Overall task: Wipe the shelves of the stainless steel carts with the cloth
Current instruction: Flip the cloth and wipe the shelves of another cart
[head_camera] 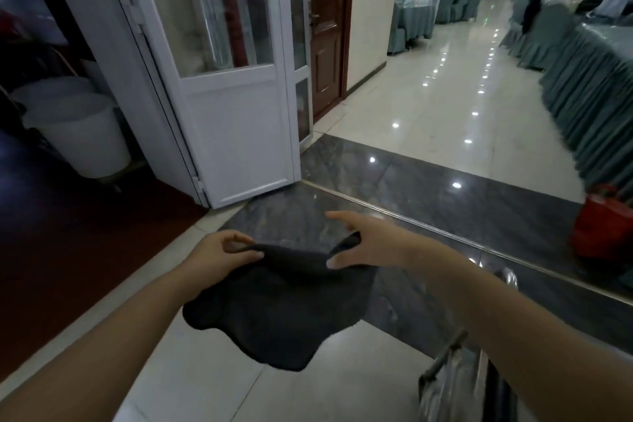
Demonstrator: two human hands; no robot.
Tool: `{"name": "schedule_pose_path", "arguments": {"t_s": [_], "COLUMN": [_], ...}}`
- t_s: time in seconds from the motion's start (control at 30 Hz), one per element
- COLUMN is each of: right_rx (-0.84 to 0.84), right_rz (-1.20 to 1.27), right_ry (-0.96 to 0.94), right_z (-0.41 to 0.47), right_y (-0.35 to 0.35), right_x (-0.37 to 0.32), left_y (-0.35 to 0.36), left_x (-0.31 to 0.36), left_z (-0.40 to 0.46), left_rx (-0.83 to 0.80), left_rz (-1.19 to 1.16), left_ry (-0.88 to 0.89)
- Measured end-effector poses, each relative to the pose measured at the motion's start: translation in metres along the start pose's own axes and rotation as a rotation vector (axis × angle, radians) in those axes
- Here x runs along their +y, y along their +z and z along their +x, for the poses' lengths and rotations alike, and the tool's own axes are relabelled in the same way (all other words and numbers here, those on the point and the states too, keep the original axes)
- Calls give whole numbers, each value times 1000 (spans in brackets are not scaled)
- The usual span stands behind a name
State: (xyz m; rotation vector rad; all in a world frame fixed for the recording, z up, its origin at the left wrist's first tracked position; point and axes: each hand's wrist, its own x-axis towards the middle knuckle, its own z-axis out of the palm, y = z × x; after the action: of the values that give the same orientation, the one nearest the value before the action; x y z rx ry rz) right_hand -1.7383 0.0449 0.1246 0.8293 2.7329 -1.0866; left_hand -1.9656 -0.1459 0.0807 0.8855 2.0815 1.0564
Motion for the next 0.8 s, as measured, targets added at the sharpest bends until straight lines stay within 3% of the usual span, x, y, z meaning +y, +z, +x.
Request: {"name": "schedule_pose_path", "arguments": {"t_s": [0.1,0.17,0.3,0.37,0.43,0.53,0.6,0.7,0.8], "right_rx": [-139,-124,136,215,274,331,365,421,463], "right_rz": [-219,-398,-489,-486,-479,-449,-444,-415,-384], "right_ry": [6,-1,44,88,122,198,233,291,328], "right_z": [24,43,84,100,112,126,132,135,137], "right_y": [6,10,8,-3,-15,-36,-52,-74,-92], "right_x": [6,5,-16,-29,-40,-55,-60,-57,-46], "left_y": [-13,-21,-31,-27,-19,1,18,43,68], "left_x": [-1,1,9,2,-16,-47,-53,-37,-18], "left_z": [58,98,174,202,217,226,232,244,259], "left_rx": [-44,-95,-86,15,25,-222,-364,-614,-892], "left_rz": [86,165,263,151,-30,-30,5,75,101], "left_ry": [46,82,246,299,206,52,45,59,-36]}}
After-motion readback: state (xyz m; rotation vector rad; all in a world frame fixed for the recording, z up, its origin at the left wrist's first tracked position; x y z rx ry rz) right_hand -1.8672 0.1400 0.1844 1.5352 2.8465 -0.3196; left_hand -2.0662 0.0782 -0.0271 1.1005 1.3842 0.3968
